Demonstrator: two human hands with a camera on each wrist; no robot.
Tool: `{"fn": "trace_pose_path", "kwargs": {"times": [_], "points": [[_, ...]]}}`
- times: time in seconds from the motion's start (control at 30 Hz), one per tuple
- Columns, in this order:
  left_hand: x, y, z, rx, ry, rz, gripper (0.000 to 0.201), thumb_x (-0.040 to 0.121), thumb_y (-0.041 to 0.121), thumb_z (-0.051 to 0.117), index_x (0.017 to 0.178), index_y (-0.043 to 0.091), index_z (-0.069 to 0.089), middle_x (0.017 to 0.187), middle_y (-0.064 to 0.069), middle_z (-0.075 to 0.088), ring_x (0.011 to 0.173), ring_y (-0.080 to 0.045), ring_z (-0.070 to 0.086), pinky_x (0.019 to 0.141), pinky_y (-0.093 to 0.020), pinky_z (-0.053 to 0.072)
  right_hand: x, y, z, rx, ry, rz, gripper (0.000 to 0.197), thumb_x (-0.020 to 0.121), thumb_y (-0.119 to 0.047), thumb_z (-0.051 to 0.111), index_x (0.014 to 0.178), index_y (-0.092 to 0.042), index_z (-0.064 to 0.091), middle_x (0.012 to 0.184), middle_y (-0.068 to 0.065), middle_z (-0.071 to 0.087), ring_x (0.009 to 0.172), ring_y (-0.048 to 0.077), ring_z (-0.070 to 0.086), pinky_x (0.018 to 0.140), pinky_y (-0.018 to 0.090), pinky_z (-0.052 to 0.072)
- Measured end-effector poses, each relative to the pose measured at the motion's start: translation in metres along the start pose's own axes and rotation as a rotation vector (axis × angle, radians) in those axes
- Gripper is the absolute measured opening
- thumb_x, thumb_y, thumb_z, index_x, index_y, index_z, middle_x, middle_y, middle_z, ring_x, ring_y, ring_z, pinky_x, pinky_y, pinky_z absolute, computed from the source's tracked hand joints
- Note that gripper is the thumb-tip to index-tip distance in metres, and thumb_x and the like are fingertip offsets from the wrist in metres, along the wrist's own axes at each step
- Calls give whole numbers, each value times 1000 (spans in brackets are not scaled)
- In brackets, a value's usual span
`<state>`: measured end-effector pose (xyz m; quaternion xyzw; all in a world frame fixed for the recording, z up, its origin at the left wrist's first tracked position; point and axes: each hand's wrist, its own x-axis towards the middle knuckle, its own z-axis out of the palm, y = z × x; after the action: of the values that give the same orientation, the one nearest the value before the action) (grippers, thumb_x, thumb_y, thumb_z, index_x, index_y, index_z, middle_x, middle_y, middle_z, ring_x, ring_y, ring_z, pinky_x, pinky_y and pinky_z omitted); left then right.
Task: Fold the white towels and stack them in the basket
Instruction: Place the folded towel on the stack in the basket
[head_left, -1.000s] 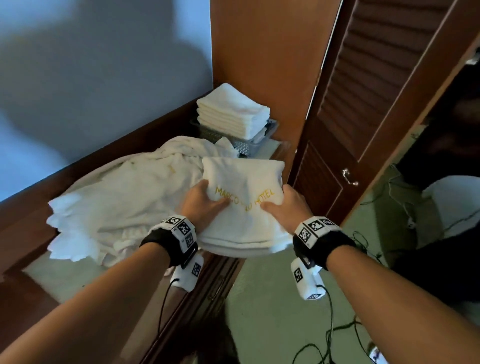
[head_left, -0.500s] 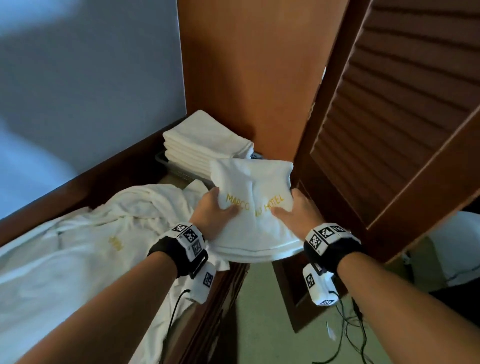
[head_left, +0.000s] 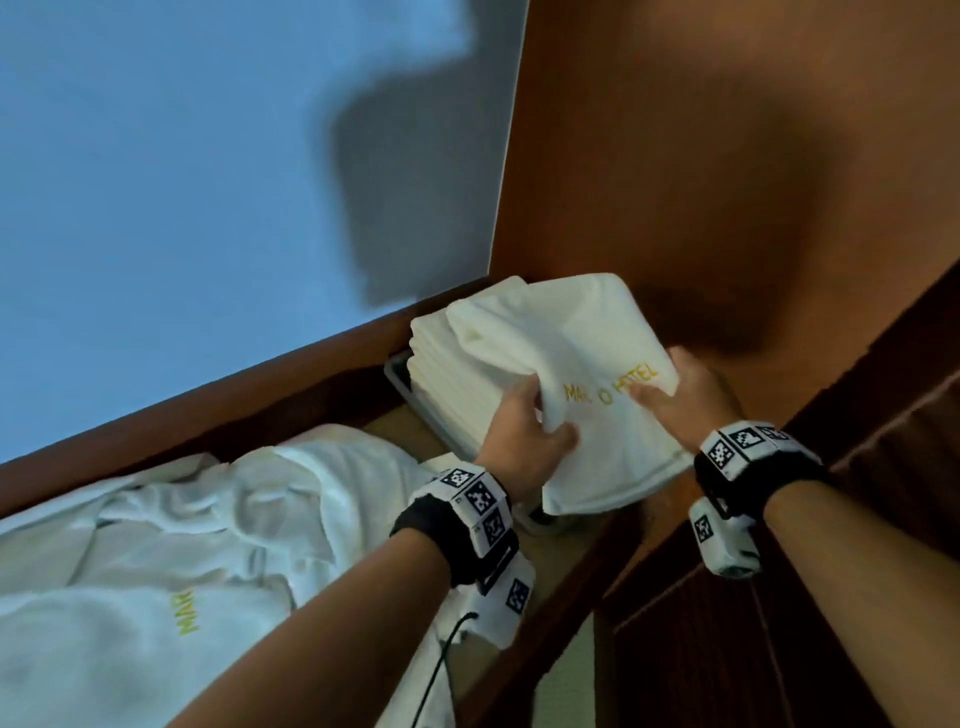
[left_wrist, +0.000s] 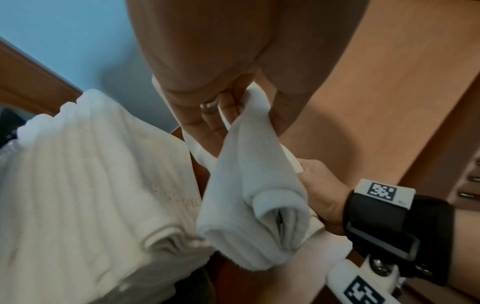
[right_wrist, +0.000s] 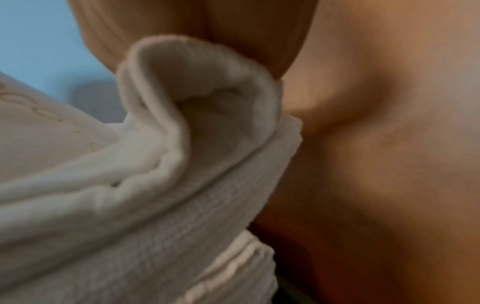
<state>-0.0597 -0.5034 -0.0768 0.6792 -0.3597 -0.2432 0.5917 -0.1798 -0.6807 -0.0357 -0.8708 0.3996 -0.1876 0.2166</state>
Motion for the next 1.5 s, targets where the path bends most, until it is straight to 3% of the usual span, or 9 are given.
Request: {"fn": "trace_pose_path", "kwargs": {"times": [0.27,0.37,0.5,0.8,0.93,1.03,1.17,1.33,1.5], "points": [[97,-15,13,-43,240,-16,48,82,19,70,128,21,57,115,-7,61,96,-25,67,83,-37,60,149,9,32,82,-37,-183,29,80,-24,80,94,-7,61,85,9,65,75,25,61,66,32,45],[114,-41,12,-85,315,-181,42,85,18,75,123,19,57,102,3,63,93,-26,67,79,-37,60,183,19,66,112,-179,-151,30,83,-24,77,104,-9,61,95,8,66,82,24,61,70,30,42],[107,-80,21,-114,294,-518,41,79,32,82,108,12,62,94,-6,70,81,-26,70,73,-51,62,191,54,116,-7,-428,10,40,95,-35,60,127,-12,51,122,14,63,105,32,61,85,35,44],[96,-83,18,-279,330,-586,27,84,15,80,103,2,64,77,-7,69,56,-13,64,55,-31,56,195,72,111,33,-408,-4,29,100,-32,50,123,-14,52,115,11,63,92,25,56,79,34,42],[100,-88,-1,58,420,-499,78,76,50,83,133,10,50,115,-9,61,99,-23,64,86,-43,57,187,76,112,-188,-300,-46,51,93,-35,60,138,-17,44,130,14,53,110,33,51,89,42,44],[123,-75,-28,457,524,-244,79,85,57,69,145,15,39,144,-7,39,132,-27,42,108,-39,40,172,57,116,-352,-50,-318,54,83,-30,65,133,-17,48,132,12,48,114,36,43,88,46,39],[172,-66,-58,1006,239,-3,80,90,70,46,153,23,32,160,-6,28,147,-34,24,118,-49,26,154,23,131,-347,-157,-464,69,82,-67,43,141,-32,41,149,7,35,132,33,33,104,54,31],[221,-90,-83,1340,-164,-195,102,75,93,28,158,44,-6,166,0,-22,153,-34,-17,124,-52,-1,157,27,164,-348,-548,-228,98,60,-101,18,146,-60,-6,160,-6,-28,146,33,-28,110,72,-8],[240,-120,-79,1333,-256,-281,104,71,95,30,156,47,-9,165,-1,-24,153,-36,-12,123,-52,3,161,40,184,-355,-565,-209,104,55,-103,14,146,-58,-7,159,-5,-33,144,32,-31,110,71,-10]]}}
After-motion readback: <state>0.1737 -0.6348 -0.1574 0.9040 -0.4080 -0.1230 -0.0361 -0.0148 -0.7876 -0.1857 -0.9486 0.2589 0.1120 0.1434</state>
